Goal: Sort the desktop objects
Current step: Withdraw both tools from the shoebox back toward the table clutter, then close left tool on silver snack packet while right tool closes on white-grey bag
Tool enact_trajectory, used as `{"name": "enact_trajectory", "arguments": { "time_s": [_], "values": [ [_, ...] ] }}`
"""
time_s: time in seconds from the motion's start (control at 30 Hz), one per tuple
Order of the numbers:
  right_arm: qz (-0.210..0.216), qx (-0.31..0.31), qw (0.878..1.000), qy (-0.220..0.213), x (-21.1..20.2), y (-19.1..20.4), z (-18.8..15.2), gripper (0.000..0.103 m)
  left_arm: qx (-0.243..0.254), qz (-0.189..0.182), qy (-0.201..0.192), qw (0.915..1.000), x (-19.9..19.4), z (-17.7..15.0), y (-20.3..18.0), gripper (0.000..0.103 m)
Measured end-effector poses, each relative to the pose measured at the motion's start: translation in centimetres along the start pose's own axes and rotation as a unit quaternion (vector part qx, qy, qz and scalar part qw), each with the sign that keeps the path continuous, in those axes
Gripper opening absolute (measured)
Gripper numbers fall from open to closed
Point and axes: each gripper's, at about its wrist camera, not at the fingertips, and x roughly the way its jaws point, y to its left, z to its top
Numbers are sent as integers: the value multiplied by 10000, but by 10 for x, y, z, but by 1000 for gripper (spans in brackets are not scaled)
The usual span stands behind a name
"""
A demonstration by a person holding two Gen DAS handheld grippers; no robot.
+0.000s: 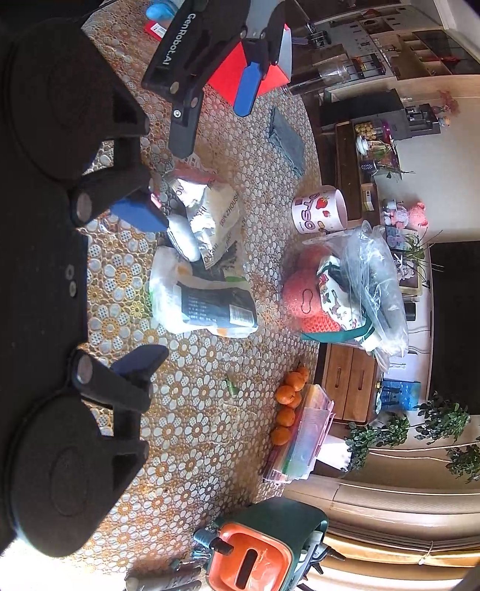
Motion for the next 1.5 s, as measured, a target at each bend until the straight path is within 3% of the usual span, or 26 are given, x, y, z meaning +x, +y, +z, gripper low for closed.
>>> {"name": "enact_trajectory", "arguments": {
  "time_s": [0.27,0.63,1.0,1.3,1.37,1.43,1.5],
  "values": [
    [123,167,9997,94,36,-14,15,92,11,-184,-1,9998,32,14,7,103],
    [98,472,9984,291,75,-27,34,93,185,-140,155,9996,60,17,11,103],
    [98,424,9977,513,94,-28,33,86,537,-163,215,9982,74,11,-2,103],
    [193,528,9968,560,101,-28,32,71,426,-189,199,9987,76,12,2,101],
    [216,553,9967,557,103,-28,32,66,436,-169,209,9987,76,12,2,96],
    [212,559,9966,566,104,-27,32,58,408,-159,217,9988,77,12,2,82],
    [221,610,9962,577,105,-28,32,53,320,-203,195,9991,75,12,4,75]
  ]
}}
